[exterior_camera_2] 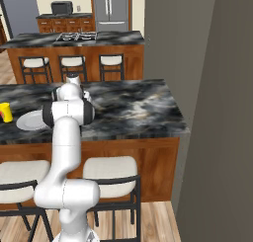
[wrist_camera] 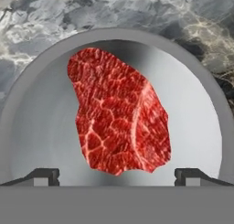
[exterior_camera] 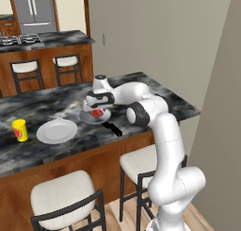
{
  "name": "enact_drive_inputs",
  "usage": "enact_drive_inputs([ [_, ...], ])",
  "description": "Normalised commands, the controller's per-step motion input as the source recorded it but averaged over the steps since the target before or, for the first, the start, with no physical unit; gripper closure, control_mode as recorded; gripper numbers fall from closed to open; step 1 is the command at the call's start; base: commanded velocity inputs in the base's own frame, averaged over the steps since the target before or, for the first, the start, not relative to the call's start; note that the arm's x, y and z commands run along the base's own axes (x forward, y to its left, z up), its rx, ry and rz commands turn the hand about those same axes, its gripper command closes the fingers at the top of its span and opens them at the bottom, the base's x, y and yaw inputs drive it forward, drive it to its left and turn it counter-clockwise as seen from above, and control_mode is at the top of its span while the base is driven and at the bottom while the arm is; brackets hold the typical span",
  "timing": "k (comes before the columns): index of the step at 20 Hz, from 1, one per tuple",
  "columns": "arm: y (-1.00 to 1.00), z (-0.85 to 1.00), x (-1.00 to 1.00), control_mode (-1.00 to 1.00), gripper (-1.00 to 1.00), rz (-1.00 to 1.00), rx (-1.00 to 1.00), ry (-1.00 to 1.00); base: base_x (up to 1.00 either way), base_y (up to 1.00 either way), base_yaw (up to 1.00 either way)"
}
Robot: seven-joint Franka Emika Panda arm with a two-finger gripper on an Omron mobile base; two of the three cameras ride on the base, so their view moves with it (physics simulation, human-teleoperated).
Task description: Pick up the pan with the steak in it and place it on the dining table. Then place the steak on the plate.
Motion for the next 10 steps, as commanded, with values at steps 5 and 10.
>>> enact_drive_inputs([
  [5, -0.05, -0.1, 0.05, -1.0, -1.0, 0.0, 0.0, 0.0, 0.0, 0.0, 0.0],
  [10, 0.0, -0.06, 0.08, -1.0, -1.0, 0.0, 0.0, 0.0, 0.0, 0.0, 0.0],
])
